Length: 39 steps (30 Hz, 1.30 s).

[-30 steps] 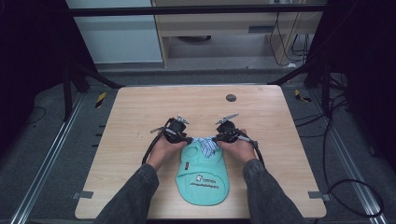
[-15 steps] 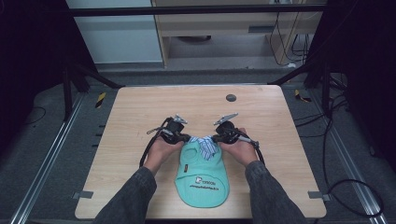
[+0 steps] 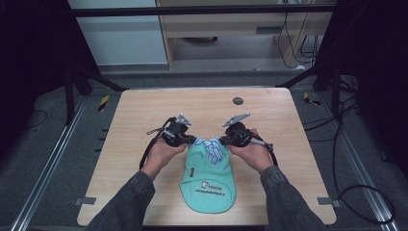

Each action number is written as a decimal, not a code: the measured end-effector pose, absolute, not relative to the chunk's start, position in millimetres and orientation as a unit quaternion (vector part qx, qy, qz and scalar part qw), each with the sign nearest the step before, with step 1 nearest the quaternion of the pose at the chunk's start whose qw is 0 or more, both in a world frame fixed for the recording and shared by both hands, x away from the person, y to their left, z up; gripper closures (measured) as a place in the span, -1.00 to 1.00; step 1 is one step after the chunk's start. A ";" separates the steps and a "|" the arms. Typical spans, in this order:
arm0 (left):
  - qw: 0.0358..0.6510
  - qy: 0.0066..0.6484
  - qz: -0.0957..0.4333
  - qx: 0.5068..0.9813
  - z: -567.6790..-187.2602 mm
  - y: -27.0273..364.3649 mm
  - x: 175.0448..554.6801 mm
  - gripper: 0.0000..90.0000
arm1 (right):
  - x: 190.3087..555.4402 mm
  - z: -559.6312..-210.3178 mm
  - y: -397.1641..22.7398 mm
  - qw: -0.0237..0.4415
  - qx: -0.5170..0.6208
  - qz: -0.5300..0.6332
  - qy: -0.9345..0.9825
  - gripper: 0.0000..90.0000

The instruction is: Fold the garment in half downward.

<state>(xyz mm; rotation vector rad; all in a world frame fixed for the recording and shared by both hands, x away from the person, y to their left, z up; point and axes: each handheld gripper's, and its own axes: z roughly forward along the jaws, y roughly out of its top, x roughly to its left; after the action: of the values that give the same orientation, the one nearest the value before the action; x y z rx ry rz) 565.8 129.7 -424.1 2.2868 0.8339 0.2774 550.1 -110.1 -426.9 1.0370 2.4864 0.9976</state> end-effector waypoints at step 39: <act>0.355 0.287 0.154 0.876 -368.5 133.6 569.6 0.93 | 551.0 -374.0 -107.8 0.169 0.329 0.353 0.860 0.88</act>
<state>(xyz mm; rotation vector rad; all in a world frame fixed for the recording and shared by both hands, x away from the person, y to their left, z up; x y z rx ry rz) 569.6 133.6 -368.5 2.2646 0.7404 0.3980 551.0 -107.8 -374.0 0.9340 2.4443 1.0034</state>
